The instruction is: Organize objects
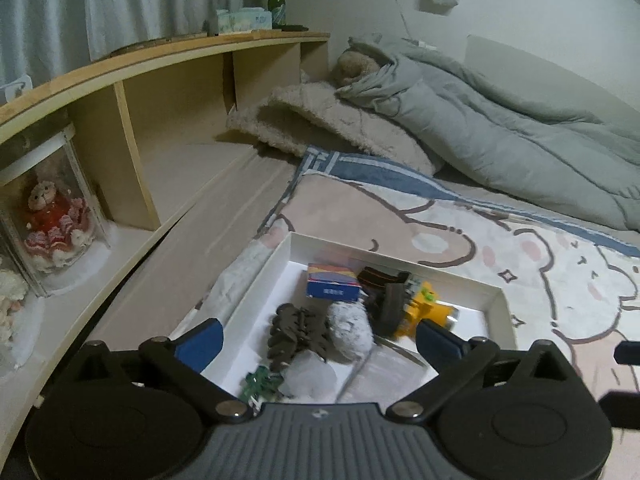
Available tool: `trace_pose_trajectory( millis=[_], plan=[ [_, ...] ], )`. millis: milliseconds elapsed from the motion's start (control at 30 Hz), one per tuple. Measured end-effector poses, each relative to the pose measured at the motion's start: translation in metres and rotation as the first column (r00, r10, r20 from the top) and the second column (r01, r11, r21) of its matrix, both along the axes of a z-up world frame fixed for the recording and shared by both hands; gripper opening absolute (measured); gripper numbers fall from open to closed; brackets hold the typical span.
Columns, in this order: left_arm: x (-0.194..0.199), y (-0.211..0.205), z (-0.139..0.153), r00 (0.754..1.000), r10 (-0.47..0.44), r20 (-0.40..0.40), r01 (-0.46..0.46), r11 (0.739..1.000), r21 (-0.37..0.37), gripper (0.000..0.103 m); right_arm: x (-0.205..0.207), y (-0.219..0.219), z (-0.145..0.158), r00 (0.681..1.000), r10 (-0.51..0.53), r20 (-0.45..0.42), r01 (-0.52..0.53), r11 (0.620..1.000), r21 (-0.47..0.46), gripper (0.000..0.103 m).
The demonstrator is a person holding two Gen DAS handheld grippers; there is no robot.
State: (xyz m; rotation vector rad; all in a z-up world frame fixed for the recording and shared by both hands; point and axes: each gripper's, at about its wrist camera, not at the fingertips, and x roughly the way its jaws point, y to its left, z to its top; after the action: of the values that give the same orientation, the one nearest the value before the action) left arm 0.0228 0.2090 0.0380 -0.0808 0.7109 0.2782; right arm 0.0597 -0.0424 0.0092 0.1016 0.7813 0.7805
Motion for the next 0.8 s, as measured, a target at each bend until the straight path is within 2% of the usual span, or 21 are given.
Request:
trace_pose_trajectory(
  millis=[233,400,500,800],
  plan=[
    [-0.03,-0.029,0.009,1.0,0.007,0.028,-0.007,1.0,-0.021,0.102,-0.013,-0.028,0.008,0.999,-0.011,0.047,0.013,0.999,-0.033,0.103],
    [-0.049,-0.057,0.009,0.999,-0.025,0.041,0.025,1.0,-0.014,0.102,-0.02,-0.048,0.008,0.998,-0.021,0.057,0.024,0.999,-0.041,0.103],
    [-0.057,-0.073,0.008,0.998,-0.057,0.034,0.057,0.998,-0.007,0.102,-0.023,-0.06,0.006,0.998,-0.028,0.062,0.031,0.998,-0.05,0.103],
    [-0.076,-0.094,-0.003,0.998,-0.069,-0.009,0.069,0.997,-0.026,0.102,-0.026,-0.088,0.001,0.997,-0.033,0.069,0.04,0.995,-0.092,0.103]
  ],
)
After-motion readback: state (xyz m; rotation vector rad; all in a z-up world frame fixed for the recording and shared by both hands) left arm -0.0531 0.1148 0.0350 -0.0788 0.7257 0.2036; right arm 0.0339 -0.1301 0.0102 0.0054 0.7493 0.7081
